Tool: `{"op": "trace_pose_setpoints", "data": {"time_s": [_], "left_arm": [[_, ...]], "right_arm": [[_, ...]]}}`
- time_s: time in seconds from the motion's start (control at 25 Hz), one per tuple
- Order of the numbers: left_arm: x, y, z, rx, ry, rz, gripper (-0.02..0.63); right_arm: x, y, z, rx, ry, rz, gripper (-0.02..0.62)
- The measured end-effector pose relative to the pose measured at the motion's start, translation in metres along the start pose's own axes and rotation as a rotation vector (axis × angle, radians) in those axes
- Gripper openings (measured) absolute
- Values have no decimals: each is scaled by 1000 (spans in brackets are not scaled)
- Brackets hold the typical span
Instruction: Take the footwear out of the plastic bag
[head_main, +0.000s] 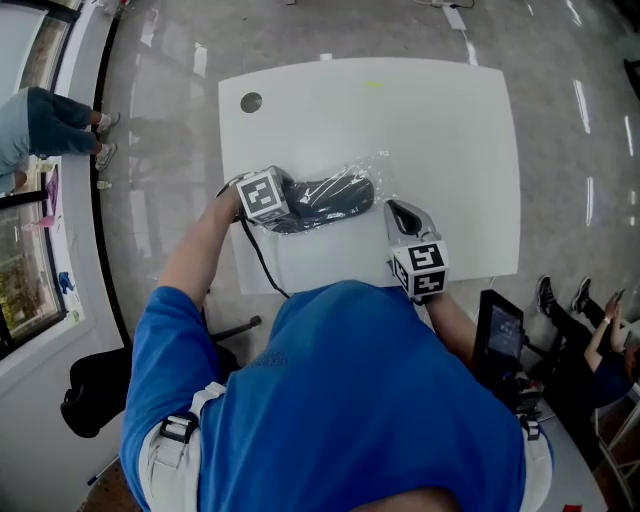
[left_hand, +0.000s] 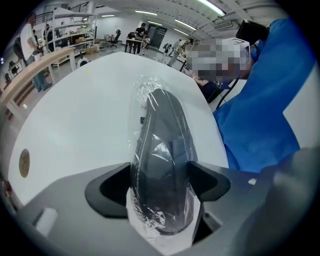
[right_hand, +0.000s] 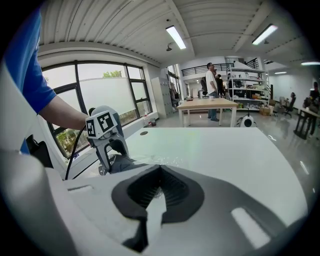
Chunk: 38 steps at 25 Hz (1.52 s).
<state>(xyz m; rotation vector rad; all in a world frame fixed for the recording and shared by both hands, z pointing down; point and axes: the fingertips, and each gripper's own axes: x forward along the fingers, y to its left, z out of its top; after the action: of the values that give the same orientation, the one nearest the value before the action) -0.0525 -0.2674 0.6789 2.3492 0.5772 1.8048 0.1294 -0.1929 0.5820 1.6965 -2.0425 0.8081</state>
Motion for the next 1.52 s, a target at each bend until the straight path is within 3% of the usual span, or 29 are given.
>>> {"op": "trace_pose_setpoints", "data": {"time_s": [0.28,0.6,0.8,1.04,1.16,1.2,1.32,1.52], "left_arm": [[-2,-8,7,72,27,171,364],[-12,-34,11,252,71,521,341],[-12,-45,14,342,83,706,330],[-19,-57,10,409,85,879,312],[-21,-72,12,444,77,942,304],[-21,-75,12,453,77,956,303],[-19,-76,5,471,93,990,300],[-17,-83,-2,443,95,960,299]], "right_arm": [[4,-12,-12,-9,13,14,3],[2,-22,-38,-85,82,59,3],[9,-19,-55,-184,149,171,3],[17,13,-60,-397,191,326,5],[12,28,-60,-495,172,365,16],[12,34,-61,-527,172,384,74],[14,45,-64,-619,197,423,126],[24,41,-66,-652,217,399,144]]}}
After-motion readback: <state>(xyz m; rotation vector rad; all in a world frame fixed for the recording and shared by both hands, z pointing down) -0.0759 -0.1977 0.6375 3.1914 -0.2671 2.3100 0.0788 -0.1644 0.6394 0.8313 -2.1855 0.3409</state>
